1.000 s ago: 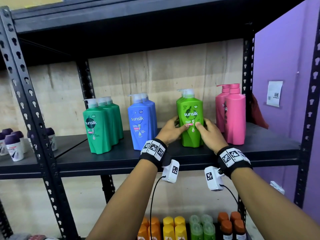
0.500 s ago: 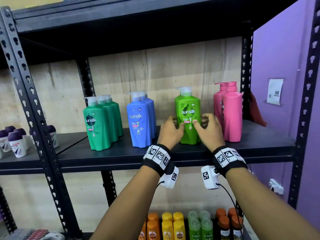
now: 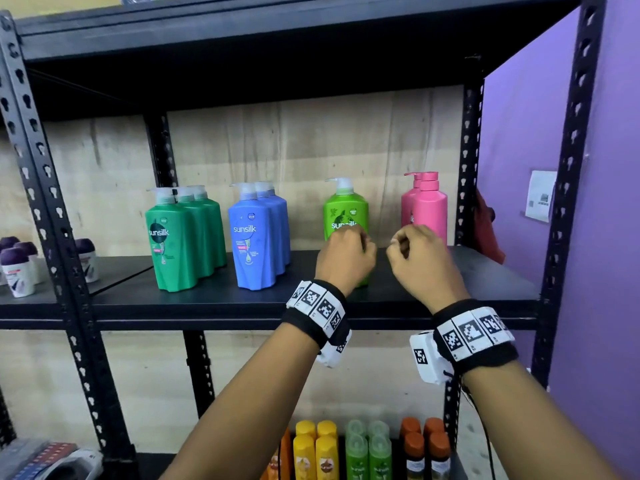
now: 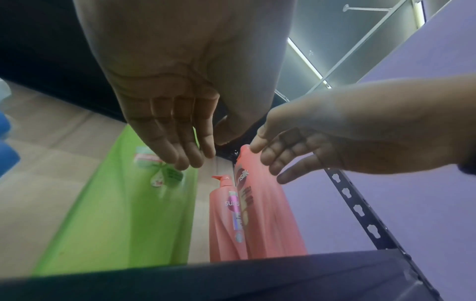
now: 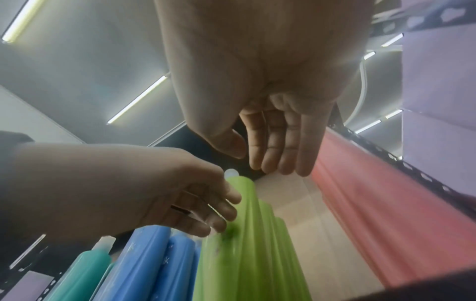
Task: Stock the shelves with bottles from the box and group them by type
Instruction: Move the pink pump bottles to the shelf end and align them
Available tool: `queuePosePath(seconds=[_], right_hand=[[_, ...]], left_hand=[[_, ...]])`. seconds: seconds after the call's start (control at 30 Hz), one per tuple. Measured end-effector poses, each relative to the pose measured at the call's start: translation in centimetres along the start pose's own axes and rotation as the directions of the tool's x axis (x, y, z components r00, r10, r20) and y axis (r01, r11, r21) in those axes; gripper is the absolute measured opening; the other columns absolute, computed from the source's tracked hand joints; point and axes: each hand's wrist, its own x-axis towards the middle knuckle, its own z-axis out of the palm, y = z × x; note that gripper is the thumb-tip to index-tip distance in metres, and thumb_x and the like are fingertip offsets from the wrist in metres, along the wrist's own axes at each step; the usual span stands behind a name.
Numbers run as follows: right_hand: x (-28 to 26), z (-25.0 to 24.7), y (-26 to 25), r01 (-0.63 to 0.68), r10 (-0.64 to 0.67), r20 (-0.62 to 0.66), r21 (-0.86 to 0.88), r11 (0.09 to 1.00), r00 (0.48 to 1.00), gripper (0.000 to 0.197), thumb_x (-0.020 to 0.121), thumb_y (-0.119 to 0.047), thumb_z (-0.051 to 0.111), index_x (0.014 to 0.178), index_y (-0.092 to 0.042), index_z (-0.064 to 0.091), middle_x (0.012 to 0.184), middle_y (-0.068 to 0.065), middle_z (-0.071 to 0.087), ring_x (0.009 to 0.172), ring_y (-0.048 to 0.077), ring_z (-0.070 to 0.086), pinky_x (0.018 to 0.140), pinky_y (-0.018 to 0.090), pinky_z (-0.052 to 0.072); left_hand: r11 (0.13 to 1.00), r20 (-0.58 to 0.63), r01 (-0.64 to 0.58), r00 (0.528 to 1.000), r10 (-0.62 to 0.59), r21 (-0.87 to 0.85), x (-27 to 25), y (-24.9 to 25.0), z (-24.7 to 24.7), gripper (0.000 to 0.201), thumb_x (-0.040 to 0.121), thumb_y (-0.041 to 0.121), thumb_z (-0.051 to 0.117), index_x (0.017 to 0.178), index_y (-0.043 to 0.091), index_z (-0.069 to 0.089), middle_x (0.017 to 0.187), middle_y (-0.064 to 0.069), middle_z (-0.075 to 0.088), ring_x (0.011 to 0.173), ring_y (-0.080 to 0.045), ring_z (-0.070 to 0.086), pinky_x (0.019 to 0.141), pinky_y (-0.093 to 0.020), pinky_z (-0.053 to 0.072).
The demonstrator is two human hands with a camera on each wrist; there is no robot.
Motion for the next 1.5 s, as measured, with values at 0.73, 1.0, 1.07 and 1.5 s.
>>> queuePosePath(seconds=[0.73, 1.0, 1.07, 1.5], right_hand=[[3.4, -0.8, 6.2, -0.299, 0.290, 0.119, 0.065, 0.952, 0.949, 0.093, 0.086, -0.041, 0.074, 0.154, -0.010, 0.017, 0.132, 0.028, 0.043, 0.112, 0.050, 0.056, 0.096, 0.049, 0.046], [3.3, -0.6, 7.4, -0.329, 0.320, 0.096, 0.108, 0.938, 0.943, 0.094, 0.084, -0.033, 0.070, 0.155, -0.018, 0.010, 0.130, 0.023, 0.048, 0.104, 0.047, 0.060, 0.089, 0.054, 0.051], [3.0, -1.2, 8.2, -0.329, 0.323, 0.071, 0.094, 0.940, 0.944, 0.094, 0.082, -0.037, 0.069, 0.154, -0.022, 0.010, 0.129, 0.020, 0.048, 0.102, 0.045, 0.060, 0.086, 0.053, 0.052], [1.5, -3.8, 14.3, -0.245, 0.287, -0.115, 0.286, 0.926, 0.951, 0.082, 0.081, -0.032, 0.072, 0.149, -0.024, 0.026, 0.134, 0.011, 0.049, 0.103, 0.025, 0.054, 0.083, 0.031, 0.040]], left_hand=[[0.986, 0.112, -0.011, 0.994, -0.008, 0.164, 2.4, 3.4, 4.6, 0.033, 0.095, 0.029, 0.053, 0.095, 0.002, 0.072, 0.098, -0.023, 0.071, 0.096, -0.042, 0.065, 0.079, -0.045, 0.052], [0.988, 0.130, 0.036, 0.990, -0.056, 0.150, 3.6, 3.5, 5.8, 0.035, 0.095, 0.031, 0.052, 0.095, 0.000, 0.069, 0.099, -0.025, 0.070, 0.096, -0.044, 0.064, 0.078, -0.044, 0.052], [0.989, 0.131, 0.048, 0.989, -0.066, 0.137, 4.1, 3.9, 6.1, 0.034, 0.093, 0.031, 0.052, 0.094, 0.003, 0.070, 0.100, -0.025, 0.070, 0.097, -0.044, 0.063, 0.079, -0.043, 0.051], [0.994, 0.301, 0.080, 0.948, -0.101, 0.081, 9.5, 7.0, 9.7, 0.023, 0.095, 0.035, 0.058, 0.100, 0.013, 0.063, 0.102, -0.013, 0.066, 0.107, -0.033, 0.064, 0.080, -0.027, 0.044]])
